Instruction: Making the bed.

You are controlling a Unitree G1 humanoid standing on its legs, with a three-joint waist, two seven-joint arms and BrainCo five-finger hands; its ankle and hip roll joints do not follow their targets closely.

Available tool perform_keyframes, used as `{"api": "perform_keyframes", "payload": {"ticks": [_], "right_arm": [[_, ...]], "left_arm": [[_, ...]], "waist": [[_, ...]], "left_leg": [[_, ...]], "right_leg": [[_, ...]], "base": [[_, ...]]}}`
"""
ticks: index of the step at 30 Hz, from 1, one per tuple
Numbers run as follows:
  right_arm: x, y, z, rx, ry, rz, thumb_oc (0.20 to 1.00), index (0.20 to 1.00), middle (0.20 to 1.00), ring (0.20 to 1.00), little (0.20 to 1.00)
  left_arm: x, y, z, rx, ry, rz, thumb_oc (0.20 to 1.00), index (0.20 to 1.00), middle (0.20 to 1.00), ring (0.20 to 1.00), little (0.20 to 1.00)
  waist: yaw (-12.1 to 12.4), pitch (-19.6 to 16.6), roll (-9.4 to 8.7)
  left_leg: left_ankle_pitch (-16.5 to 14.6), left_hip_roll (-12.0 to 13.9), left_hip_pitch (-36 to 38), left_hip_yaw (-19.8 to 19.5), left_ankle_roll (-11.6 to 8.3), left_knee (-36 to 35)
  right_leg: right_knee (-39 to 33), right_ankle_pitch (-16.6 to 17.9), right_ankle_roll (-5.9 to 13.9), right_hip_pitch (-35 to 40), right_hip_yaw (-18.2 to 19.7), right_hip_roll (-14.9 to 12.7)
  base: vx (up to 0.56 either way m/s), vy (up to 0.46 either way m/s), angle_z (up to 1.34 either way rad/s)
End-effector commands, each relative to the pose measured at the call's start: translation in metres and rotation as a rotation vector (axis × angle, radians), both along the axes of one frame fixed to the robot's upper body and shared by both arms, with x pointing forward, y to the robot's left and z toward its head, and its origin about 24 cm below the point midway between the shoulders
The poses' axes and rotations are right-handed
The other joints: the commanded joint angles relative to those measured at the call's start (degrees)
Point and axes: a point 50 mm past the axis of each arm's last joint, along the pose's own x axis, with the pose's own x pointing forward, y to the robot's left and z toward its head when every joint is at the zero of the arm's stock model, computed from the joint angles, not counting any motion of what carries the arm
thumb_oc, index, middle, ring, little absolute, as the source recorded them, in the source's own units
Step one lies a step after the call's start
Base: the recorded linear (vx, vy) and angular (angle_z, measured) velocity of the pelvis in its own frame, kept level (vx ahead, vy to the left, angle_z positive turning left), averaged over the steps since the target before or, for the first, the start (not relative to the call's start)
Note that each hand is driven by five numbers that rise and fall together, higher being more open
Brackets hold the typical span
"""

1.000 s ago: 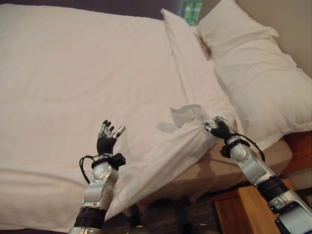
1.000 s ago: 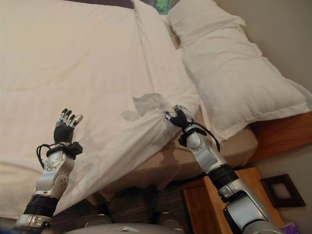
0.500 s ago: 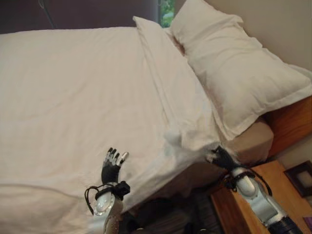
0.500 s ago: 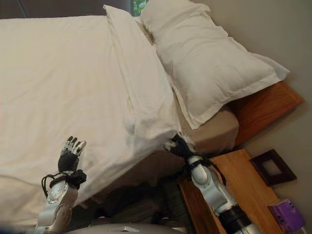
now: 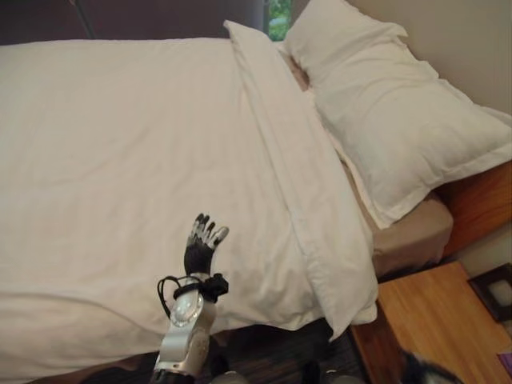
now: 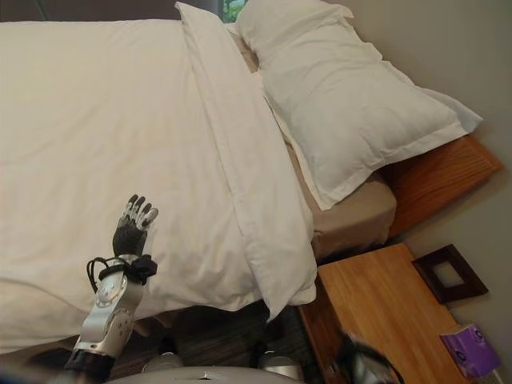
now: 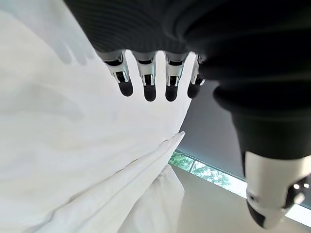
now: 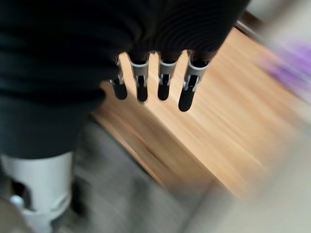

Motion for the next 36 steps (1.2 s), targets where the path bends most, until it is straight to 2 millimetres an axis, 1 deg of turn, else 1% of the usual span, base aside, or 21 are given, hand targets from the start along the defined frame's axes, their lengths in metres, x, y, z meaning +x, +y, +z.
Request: {"api": "perform_keyframes", "payload": {"ticks": [1, 3, 6, 7, 8, 10, 11, 12, 13, 15, 16, 17, 19, 20, 21, 22, 23, 24, 25, 28, 36], "right_arm": [[0.008, -0.033, 0.015, -0.105, -0.016, -0.022, 1.000, 1.000, 1.000, 1.000, 1.000], [-0.020, -0.062, 0.029, -0.222, 0.020, -0.152, 1.000, 1.000, 1.000, 1.000, 1.000], [-0.030, -0.078, 0.039, -0.285, 0.005, -0.244, 1.000, 1.000, 1.000, 1.000, 1.000], [-0.013, -0.101, 0.055, -0.323, -0.086, -0.288, 1.000, 1.000, 1.000, 1.000, 1.000], [-0.013, -0.101, 0.055, -0.324, -0.086, -0.288, 1.000, 1.000, 1.000, 1.000, 1.000], [0.020, -0.117, 0.073, -0.330, -0.230, -0.290, 1.000, 1.000, 1.000, 1.000, 1.000], [0.050, -0.119, 0.081, -0.293, -0.350, -0.298, 0.457, 0.457, 0.457, 0.457, 0.457], [0.050, -0.119, 0.082, -0.293, -0.351, -0.298, 0.200, 0.200, 0.200, 0.200, 0.200], [0.099, -0.103, 0.091, -0.220, -0.537, -0.209, 0.200, 0.200, 0.200, 0.200, 0.200], [0.150, -0.081, 0.114, -0.117, -0.794, -0.161, 0.200, 0.200, 0.200, 0.200, 0.200], [0.185, -0.047, 0.130, 0.059, -1.029, -0.215, 0.200, 0.200, 0.200, 0.200, 0.200], [0.184, -0.047, 0.129, 0.060, -1.029, -0.217, 0.200, 0.200, 0.200, 0.200, 0.200], [0.204, 0.000, 0.112, 0.329, -1.119, -0.444, 0.200, 0.200, 0.200, 0.200, 0.200], [0.206, 0.001, 0.112, 0.333, -1.122, -0.444, 0.200, 0.200, 0.200, 0.200, 0.200], [0.239, 0.077, 0.129, 0.720, -1.246, -0.487, 0.200, 0.200, 0.200, 0.200, 0.200], [0.252, 0.089, 0.147, 0.869, -1.317, -0.550, 0.200, 0.200, 0.200, 0.200, 0.200], [0.252, 0.089, 0.147, 0.870, -1.318, -0.550, 0.200, 0.200, 0.200, 0.200, 0.200], [0.270, 0.097, 0.179, 1.087, -1.430, -0.659, 0.200, 0.200, 0.200, 0.200, 0.200], [0.273, 0.098, 0.188, 1.216, -1.462, -0.747, 0.200, 0.200, 0.200, 0.200, 0.200], [0.278, 0.111, 0.194, 1.541, -1.462, -1.046, 0.200, 0.200, 0.200, 0.200, 0.200], [0.288, 0.109, 0.198, 1.606, -1.498, -1.205, 0.200, 0.200, 0.200, 0.200, 0.200]], "left_arm": [[0.008, -0.007, 0.031, 0.067, -0.156, -0.063, 1.000, 1.000, 1.000, 1.000, 1.000], [0.000, -0.001, 0.028, 0.050, -0.150, -0.049, 1.000, 1.000, 1.000, 1.000, 1.000], [-0.003, -0.002, 0.022, 0.020, -0.128, -0.057, 1.000, 1.000, 1.000, 1.000, 1.000], [-0.006, 0.000, 0.024, 0.013, -0.142, -0.069, 1.000, 1.000, 1.000, 1.000, 1.000], [-0.006, 0.000, 0.024, 0.013, -0.142, -0.069, 1.000, 1.000, 1.000, 1.000, 1.000], [-0.007, 0.003, 0.025, 0.010, -0.146, -0.069, 1.000, 1.000, 1.000, 1.000, 1.000], [-0.006, 0.002, 0.025, 0.009, -0.147, -0.078, 1.000, 1.000, 1.000, 1.000, 1.000], [-0.006, 0.002, 0.025, 0.008, -0.147, -0.078, 1.000, 1.000, 1.000, 1.000, 1.000], [-0.005, -0.001, 0.023, 0.006, -0.141, -0.076, 1.000, 1.000, 1.000, 1.000, 1.000], [-0.003, -0.002, 0.023, 0.015, -0.140, -0.060, 1.000, 1.000, 1.000, 1.000, 1.000], [-0.001, -0.002, 0.023, 0.014, -0.137, -0.046, 1.000, 1.000, 1.000, 1.000, 1.000], [-0.001, -0.002, 0.023, 0.015, -0.137, -0.047, 1.000, 1.000, 1.000, 1.000, 1.000], [0.001, -0.008, 0.021, 0.016, -0.136, -0.062, 1.000, 1.000, 1.000, 1.000, 1.000], [0.002, -0.008, 0.022, 0.019, -0.138, -0.061, 1.000, 1.000, 1.000, 1.000, 1.000], [0.006, -0.007, 0.013, -0.019, -0.094, -0.030, 1.000, 1.000, 1.000, 1.000, 1.000], [0.006, -0.004, 0.009, -0.007, -0.069, -0.015, 1.000, 1.000, 1.000, 1.000, 1.000], [0.007, -0.004, 0.009, -0.007, -0.070, -0.015, 1.000, 1.000, 1.000, 1.000, 1.000], [0.009, 0.001, 0.006, -0.005, -0.050, -0.008, 1.000, 1.000, 1.000, 1.000, 1.000], [0.011, 0.005, 0.007, -0.012, -0.052, 0.002, 1.000, 1.000, 1.000, 1.000, 1.000], [0.012, 0.013, 0.008, -0.077, -0.066, 0.017, 1.000, 1.000, 1.000, 1.000, 1.000], [0.021, 0.012, 0.006, -0.120, -0.065, 0.008, 1.000, 1.000, 1.000, 1.000, 1.000]], "waist": [[-0.8, -4.4, 1.89], [-1.0, -4.6, 2.27], [-1.3, -4.4, 2.24], [-1.4, -4.5, 2.00], [-1.4, -4.5, 2.03], [-1.4, -4.7, 1.63], [-1.4, -4.9, 1.35], [-1.4, -4.9, 1.37], [-1.2, -5.2, 0.90], [-0.9, -5.4, 0.44], [-0.9, -5.5, 0.31], [-0.8, -5.5, 0.24], [0.3, -5.7, 0.90], [0.2, -5.6, 0.76], [1.0, -5.5, 1.66], [1.4, -5.5, 1.95], [1.4, -5.5, 1.91], [2.4, -5.6, 2.24], [2.6, -5.7, 2.21], [3.7, -5.9, 2.71], [4.9, -5.0, 4.48]], "left_leg": [[0.5, 2.8, 1.9, 2.9, -2.81, 0.9], [0.4, 2.3, 1.3, 3.1, -2.79, 0.9], [0.6, 2.2, 0.5, 3.2, -2.88, 0.9], [0.6, 2.0, 0.1, 3.5, -2.77, 0.9], [0.6, 2.0, 0.1, 3.5, -2.76, 0.9], [0.5, 1.8, -0.1, 3.7, -2.66, 0.9], [0.4, 1.7, -0.3, 3.8, -2.58, 0.9], [0.4, 1.7, -0.3, 3.8, -2.57, 0.9], [0.3, 1.6, -0.6, 3.9, -2.38, 0.9], [0.2, 1.6, -0.9, 3.8, -2.21, 0.9], [0.1, 1.5, -1.2, 3.8, -2.01, 0.9], [0.1, 1.5, -1.2, 3.8, -2.00, 0.9], [-0.1, 1.4, -1.5, 3.3, -1.65, 0.9], [-0.1, 1.3, -1.5, 3.3, -1.64, 0.9], [-0.2, 1.0, -1.5, 3.1, -1.47, 0.9], [-0.2, 0.9, -1.5, 2.8, -1.43, 0.9], [-0.2, 0.9, -1.4, 2.7, -1.42, 0.9], [-0.1, 0.8, -1.6, 2.2, -1.57, 0.9], [-0.1, 0.7, -1.7, 1.9, -1.65, 0.9], [0.2, 0.5, -2.7, 0.7, -1.90, 0.9], [1.3, 0.7, -5.3, -0.7, -2.61, 0.9]], "right_leg": [[0.9, 0.6, 1.39, -1.6, -1.6, -0.5], [0.9, 1.2, 2.22, -2.5, -1.6, -1.5], [0.9, 1.7, 2.82, -3.1, -1.9, -2.2], [0.9, 2.4, 3.39, -3.6, -1.8, -2.8], [0.9, 2.4, 3.40, -3.6, -1.8, -2.8], [0.9, 2.9, 3.75, -4.0, -1.6, -3.1], [0.9, 3.1, 3.91, -4.4, -1.3, -3.3], [0.9, 3.2, 3.92, -4.4, -1.3, -3.3], [0.9, 3.6, 3.99, -4.7, -1.1, -3.6], [0.9, 3.9, 4.14, -5.1, -1.0, -3.8], [0.9, 4.2, 4.18, -5.3, -0.9, -4.0], [0.9, 4.2, 4.19, -5.3, -0.9, -4.0], [0.9, 4.1, 4.19, -5.3, -1.1, -4.2], [0.9, 4.0, 4.21, -5.2, -1.1, -4.3], [0.9, 4.0, 4.19, -4.9, -1.6, -4.7], [0.9, 4.0, 4.21, -4.8, -1.8, -4.9], [0.9, 4.0, 4.22, -4.7, -1.9, -4.9], [0.9, 3.8, 4.26, -4.3, -2.6, -5.3], [0.9, 3.7, 4.24, -4.2, -2.8, -5.3], [0.9, 3.5, 4.27, -4.1, -3.7, -5.6], [0.9, 3.1, 4.16, -5.3, -4.7, -5.7]], "base": [[-0.02, 0.080, 0.01], [-0.03, 0.076, -0.05], [-0.04, 0.071, 0.01], [-0.02, 0.049, 0.05], [-0.02, 0.082, 0.00], [-0.01, 0.048, 0.00], [0.00, 0.000, 0.00], [-0.01, 0.043, 0.00], [0.00, 0.036, 0.00], [0.01, 0.038, -0.04], [0.01, 0.022, -0.05], [0.01, 0.034, -0.03], [0.02, 0.042, 0.00], [0.05, 0.076, 0.03], [0.05, 0.073, 0.09], [0.05, 0.073, 0.14], [0.05, 0.054, 0.24], [0.05, 0.035, 0.32], [0.06, 0.047, 0.42], [0.03, 0.028, 0.47], [0.00, -0.019, 0.14]]}}
